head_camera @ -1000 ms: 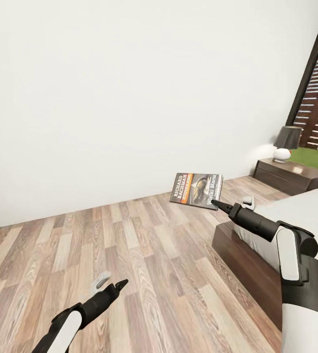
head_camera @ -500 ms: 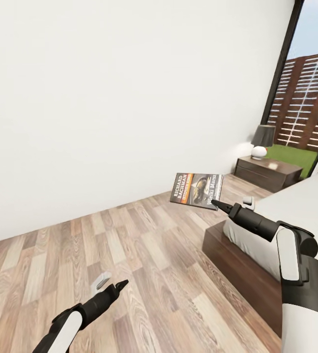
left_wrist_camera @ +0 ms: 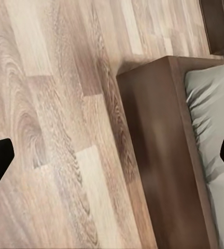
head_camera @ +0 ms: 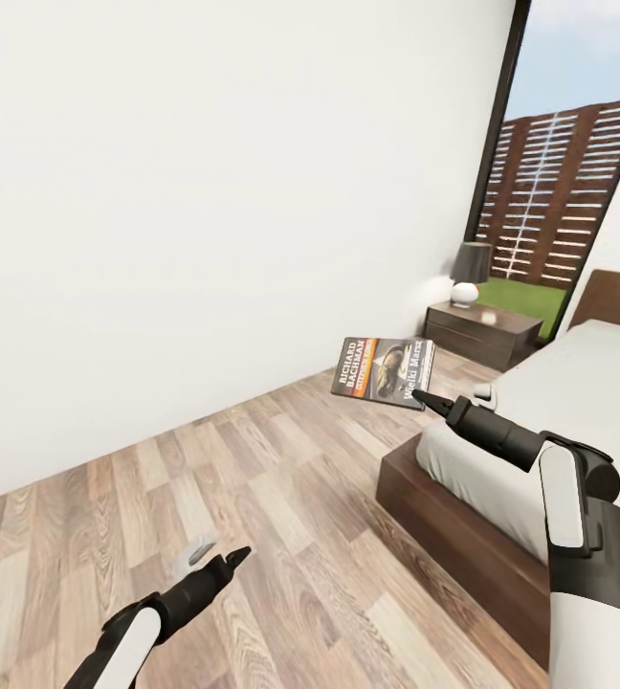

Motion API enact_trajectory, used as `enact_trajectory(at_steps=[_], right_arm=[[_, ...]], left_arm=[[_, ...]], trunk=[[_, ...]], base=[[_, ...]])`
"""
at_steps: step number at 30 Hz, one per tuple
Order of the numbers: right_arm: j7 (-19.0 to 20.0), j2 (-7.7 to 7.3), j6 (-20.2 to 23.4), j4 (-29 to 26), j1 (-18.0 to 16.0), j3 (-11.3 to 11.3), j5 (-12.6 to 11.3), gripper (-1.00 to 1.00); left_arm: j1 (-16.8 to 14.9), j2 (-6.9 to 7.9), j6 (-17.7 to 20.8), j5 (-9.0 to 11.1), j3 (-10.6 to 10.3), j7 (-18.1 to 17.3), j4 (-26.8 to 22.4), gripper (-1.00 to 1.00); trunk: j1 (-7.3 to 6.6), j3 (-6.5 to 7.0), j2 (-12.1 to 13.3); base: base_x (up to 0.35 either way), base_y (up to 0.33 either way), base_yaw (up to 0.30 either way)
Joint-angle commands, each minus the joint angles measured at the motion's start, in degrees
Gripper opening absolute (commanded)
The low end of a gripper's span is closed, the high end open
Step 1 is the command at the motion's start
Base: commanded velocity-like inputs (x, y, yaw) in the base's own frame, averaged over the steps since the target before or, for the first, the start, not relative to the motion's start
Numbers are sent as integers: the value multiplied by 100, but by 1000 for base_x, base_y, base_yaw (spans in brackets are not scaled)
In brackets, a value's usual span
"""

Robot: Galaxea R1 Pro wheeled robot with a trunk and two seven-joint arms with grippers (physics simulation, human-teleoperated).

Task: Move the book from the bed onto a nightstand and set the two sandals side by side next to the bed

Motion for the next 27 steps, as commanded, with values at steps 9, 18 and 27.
enact_trajectory(at_steps=[9,18,27], right_arm=[[45,3,36,-1,-7,-5,-12,-100],[45,3,36,-1,-7,-9,-9,-100],[45,3,36,-1,-7,-5,-16,-100]], left_arm=[[-2,7,18,59,-4,-8,-2,100],[-2,4,15,72,2,-9,-2,100],[-2,-2,15,76,3,-7,12,100]], trunk=[[2,-6,-2],[2,-6,-2],[2,-6,-2]], base=[[267,201,-261],[260,226,-262],[258,229,-262]])
